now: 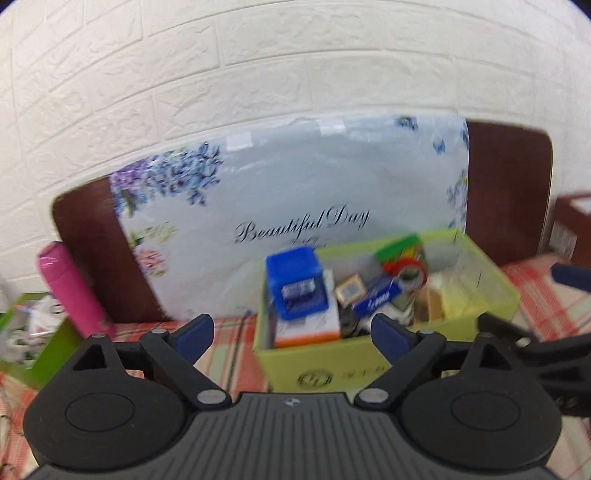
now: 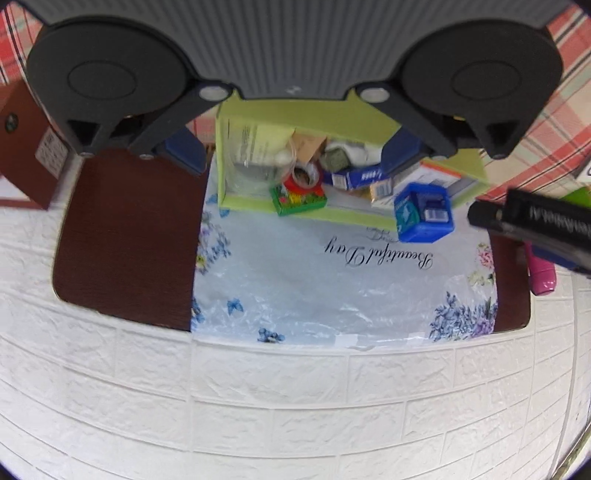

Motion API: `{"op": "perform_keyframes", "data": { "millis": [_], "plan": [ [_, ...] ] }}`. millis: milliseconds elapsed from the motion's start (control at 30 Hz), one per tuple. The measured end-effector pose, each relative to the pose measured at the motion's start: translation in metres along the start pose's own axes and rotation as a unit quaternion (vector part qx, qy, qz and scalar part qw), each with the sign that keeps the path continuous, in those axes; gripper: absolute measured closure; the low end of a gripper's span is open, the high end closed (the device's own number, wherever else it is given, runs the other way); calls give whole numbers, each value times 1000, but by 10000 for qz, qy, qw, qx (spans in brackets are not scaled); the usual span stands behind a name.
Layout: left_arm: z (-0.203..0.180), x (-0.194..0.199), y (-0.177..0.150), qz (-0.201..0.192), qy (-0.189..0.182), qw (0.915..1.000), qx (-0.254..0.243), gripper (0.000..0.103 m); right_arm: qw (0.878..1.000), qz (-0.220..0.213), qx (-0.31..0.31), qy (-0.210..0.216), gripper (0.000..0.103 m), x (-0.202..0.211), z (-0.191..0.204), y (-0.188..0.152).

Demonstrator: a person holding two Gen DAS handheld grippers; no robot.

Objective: Organize objects

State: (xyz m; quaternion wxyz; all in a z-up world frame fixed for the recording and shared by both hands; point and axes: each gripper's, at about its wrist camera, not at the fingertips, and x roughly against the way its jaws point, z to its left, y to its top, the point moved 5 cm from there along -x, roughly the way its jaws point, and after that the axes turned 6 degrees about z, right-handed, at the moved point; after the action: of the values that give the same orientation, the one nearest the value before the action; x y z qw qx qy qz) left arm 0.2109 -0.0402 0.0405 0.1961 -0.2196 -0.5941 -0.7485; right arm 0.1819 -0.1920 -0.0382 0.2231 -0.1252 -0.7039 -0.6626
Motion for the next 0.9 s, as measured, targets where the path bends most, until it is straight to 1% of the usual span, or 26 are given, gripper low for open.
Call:
{"op": "perform_keyframes", "data": {
  "millis": [67,200,333,400,633,900],
  "plan": [
    [-4,11,-13,65,66,10000,13,8,9998,190,-110,-21,0,14,-2,-14],
    [-12,30,-44,363,-218,9988,260,8,9986,455,-277,-73,0,37,-3,-41],
    [-19,42,-66,546,-398,9967,454,8,9972,634,-387,-123,0,56,-2,-62],
    [-21,47,-73,605,-415,9962,470,8,9967,684,-405,-159,0,64,-2,-68],
    [-19,58,-87,688,-314,9959,499,8,9967,610,-479,-238,0,84,-3,-72],
    [-7,59,-98,799,-233,9945,638,8,9961,547,-629,-276,0,94,-6,-69]
  ]
}}
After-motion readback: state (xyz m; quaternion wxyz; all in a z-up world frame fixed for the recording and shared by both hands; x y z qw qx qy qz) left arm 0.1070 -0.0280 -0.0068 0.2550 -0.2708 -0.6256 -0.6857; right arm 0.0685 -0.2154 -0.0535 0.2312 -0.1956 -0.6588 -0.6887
